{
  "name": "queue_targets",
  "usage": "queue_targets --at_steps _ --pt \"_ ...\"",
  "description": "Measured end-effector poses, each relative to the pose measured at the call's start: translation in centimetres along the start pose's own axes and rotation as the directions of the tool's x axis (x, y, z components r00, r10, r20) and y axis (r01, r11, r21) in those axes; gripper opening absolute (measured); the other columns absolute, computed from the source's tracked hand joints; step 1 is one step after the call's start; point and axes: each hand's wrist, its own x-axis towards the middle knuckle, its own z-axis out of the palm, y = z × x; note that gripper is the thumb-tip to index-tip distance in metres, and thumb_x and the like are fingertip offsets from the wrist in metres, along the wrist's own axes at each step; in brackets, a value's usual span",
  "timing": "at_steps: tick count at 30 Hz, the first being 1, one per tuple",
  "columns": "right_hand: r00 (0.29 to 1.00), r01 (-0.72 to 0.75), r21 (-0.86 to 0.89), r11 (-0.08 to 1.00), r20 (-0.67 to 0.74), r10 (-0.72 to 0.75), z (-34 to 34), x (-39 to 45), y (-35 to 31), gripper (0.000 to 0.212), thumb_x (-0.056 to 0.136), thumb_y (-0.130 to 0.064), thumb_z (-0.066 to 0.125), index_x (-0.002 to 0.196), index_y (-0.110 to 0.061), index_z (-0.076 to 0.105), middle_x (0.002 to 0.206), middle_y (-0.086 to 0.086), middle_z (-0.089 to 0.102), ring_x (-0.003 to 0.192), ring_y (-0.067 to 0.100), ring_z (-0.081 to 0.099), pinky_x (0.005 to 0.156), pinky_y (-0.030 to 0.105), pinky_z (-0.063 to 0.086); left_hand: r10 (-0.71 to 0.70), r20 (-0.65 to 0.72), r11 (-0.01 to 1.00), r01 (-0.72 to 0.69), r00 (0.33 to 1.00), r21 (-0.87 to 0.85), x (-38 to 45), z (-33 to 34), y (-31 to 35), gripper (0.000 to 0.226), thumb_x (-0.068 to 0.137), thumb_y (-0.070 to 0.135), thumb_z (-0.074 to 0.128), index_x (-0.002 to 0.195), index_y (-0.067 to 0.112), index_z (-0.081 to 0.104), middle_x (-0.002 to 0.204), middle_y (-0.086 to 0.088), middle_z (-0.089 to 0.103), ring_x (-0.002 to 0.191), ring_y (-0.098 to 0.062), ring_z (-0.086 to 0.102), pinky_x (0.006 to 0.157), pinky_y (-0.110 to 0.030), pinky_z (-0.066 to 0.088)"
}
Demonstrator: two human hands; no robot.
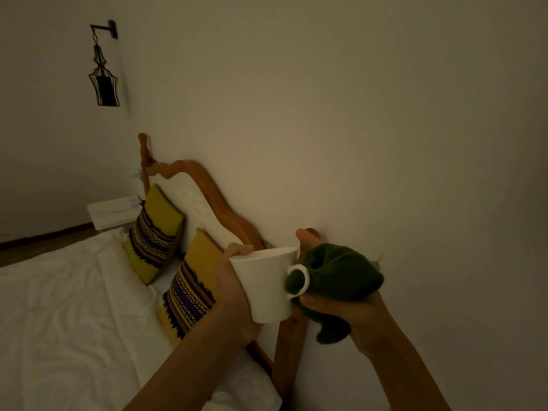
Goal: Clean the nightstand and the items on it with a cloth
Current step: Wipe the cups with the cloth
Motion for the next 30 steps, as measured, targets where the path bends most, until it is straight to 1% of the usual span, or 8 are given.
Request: queue_targets --at_steps 3,6,13,16,20,24,27,30 --pt "0.996 -0.02 0.17 0.985 0.095 0.004 -0.5 0.2 -0.1 0.024 0.067 -0.008 0.077 0.09 -0.003 0.069 0.065 0.001 0.072 0.056 0.011 0.069 0.052 0.022 0.055 0.002 0.018 0.998 -0.001 1.0 -0.058 -0.3 0.2 0.3 0.059 0.089 0.04 0.045 0.045 0.011 0.072 0.049 -0.011 0.063 0.034 -0.02 0.058 0.037 -0.027 0.05" --pt "0.992 -0.075 0.382 0.921 0.125 0.028 0.0 -0.4 0.0 0.016 0.065 -0.016 0.082 0.076 -0.006 0.075 0.059 0.007 0.065 0.046 0.016 0.061 0.046 0.027 0.052 0.033 0.053 0.999 -0.031 0.998 -0.034 -0.4 0.4 0.7 0.057 0.085 0.041 0.046 0.046 0.01 0.074 0.05 -0.011 0.065 0.035 -0.02 0.059 0.035 -0.027 0.05" --pt "0.994 -0.107 0.57 0.815 0.04 0.103 0.9 -1.2 0.6 0.06 0.031 -0.029 0.104 0.078 -0.004 0.077 0.06 0.013 0.064 0.046 0.022 0.062 0.044 0.031 0.054 -0.019 0.122 1.0 0.02 0.992 -0.011 -0.3 0.3 0.9 0.065 0.095 0.047 0.035 0.068 0.004 0.076 0.055 -0.014 0.067 0.039 -0.023 0.062 0.038 -0.028 0.052" --pt "0.998 -0.047 0.654 0.755 0.005 0.057 1.6 -0.7 0.8 0.036 0.065 -0.019 0.092 0.094 -0.007 0.075 0.071 0.012 0.068 0.055 0.021 0.065 0.052 0.033 0.058 -0.017 0.016 1.0 0.017 1.0 0.026 0.3 0.3 0.9 0.05 0.087 0.048 0.044 0.077 0.004 0.066 0.058 -0.011 0.065 0.041 -0.023 0.06 0.042 -0.028 0.051" --pt "0.955 0.062 0.39 0.919 -0.292 0.059 3.1 0.4 1.4 0.037 0.067 -0.031 0.082 0.104 -0.034 0.077 0.1 0.002 0.077 0.09 0.021 0.075 0.073 0.039 0.063 0.05 -0.175 0.999 -0.049 0.983 0.01 1.7 0.6 0.8 0.039 0.091 0.047 0.045 0.074 0.013 0.055 0.064 -0.007 0.057 0.057 -0.022 0.056 0.059 -0.029 0.044" --pt "0.779 0.1 0.19 0.977 -0.625 0.042 4.6 0.9 3.7 0.052 0.058 -0.031 0.091 0.103 -0.039 0.067 0.098 -0.003 0.075 0.084 0.01 0.074 0.061 0.034 0.063 0.116 -0.287 0.992 -0.099 0.951 0.075 3.1 1.0 -0.3 0.046 0.1 0.052 0.038 0.072 0.018 0.051 0.064 -0.003 0.06 0.06 -0.016 0.058 0.055 -0.028 0.042" --pt "0.659 0.253 -0.089 0.963 -0.713 -0.239 4.6 1.4 3.8 0.058 0.079 -0.007 0.083 0.101 -0.055 0.059 0.099 -0.016 0.069 0.087 0.012 0.072 0.072 0.045 0.063 0.034 -0.265 0.998 -0.018 0.964 0.062 3.1 1.1 -1.8 0.042 0.101 0.054 0.035 0.082 0.022 0.054 0.085 -0.005 0.062 0.081 -0.02 0.059 0.063 -0.036 0.047" --pt "0.526 0.343 -0.479 0.808 -0.615 -0.587 4.7 0.9 3.6 0.07 0.076 0.007 0.079 0.107 -0.049 0.052 0.088 -0.025 0.065 0.079 0.009 0.069 0.077 0.02 0.057 -0.021 -0.149 0.998 0.012 0.989 -0.064 2.3 0.8 -3.2 0.035 0.099 0.053 0.042 0.097 0.023 0.06 0.101 -0.008 0.068 0.098 -0.026 0.064 0.072 -0.043 0.055"
